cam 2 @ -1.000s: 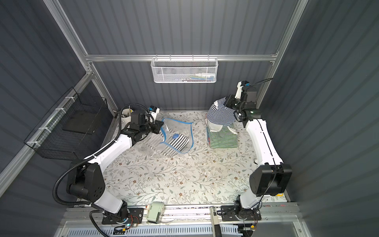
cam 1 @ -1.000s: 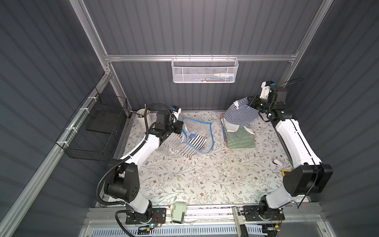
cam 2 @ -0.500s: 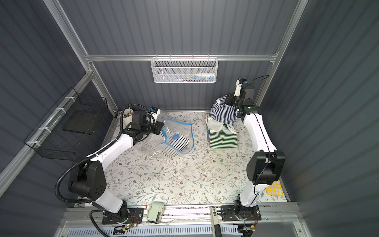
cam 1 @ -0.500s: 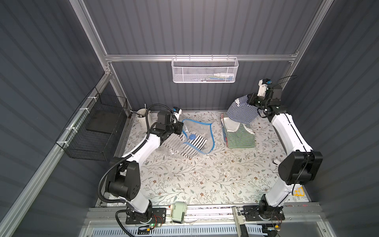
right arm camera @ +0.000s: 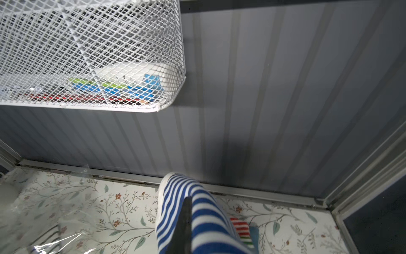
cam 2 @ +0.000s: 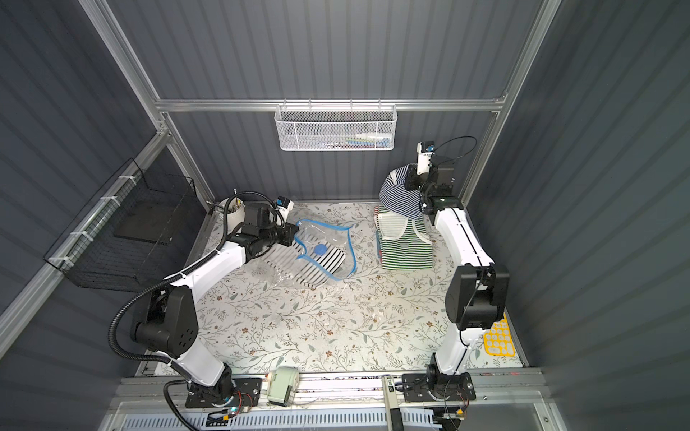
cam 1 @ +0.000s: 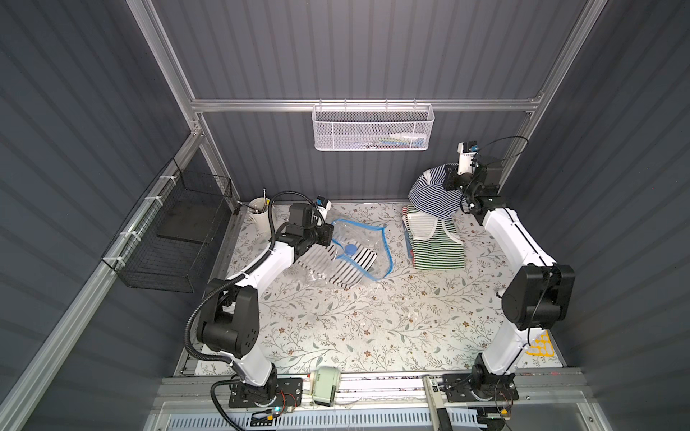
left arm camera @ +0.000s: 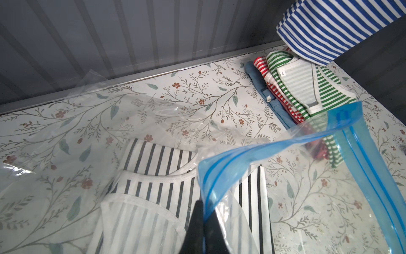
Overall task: Take the tank top out of the vacuum bag
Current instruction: Place the tank top on the tank top.
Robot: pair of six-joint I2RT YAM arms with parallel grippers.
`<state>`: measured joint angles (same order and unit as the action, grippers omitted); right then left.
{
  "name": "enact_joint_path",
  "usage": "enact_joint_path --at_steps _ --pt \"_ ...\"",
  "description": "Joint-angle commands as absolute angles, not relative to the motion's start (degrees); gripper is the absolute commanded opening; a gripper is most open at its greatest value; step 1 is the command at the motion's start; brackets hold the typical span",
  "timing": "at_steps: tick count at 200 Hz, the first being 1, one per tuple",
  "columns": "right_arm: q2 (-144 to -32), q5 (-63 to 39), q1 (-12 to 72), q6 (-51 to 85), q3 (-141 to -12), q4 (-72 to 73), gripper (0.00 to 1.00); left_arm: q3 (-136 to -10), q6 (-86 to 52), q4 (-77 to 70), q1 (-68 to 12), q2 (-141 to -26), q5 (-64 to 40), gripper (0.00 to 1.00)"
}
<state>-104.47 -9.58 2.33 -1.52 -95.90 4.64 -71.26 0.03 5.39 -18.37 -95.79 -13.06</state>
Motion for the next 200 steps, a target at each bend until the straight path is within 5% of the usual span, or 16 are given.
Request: enact_joint_path --at_steps 1,74,200 --pt "-105.8 -8.4 3.1 -9.3 -95.8 14.9 0.00 -72.9 1.4 8.4 -18.6 -96.8 -13.3 0.00" --pt "-112.0 -12.1 2.8 -18.9 -94.1 29.5 0.00 -73.2 3.2 9.7 -21.7 -96.0 -11.7 0.00" --pt "-118.2 -25.5 -9.1 -14.6 -97.6 42.8 0.00 -74.1 6.2 11.9 -24.2 -99.2 -8.4 0.00"
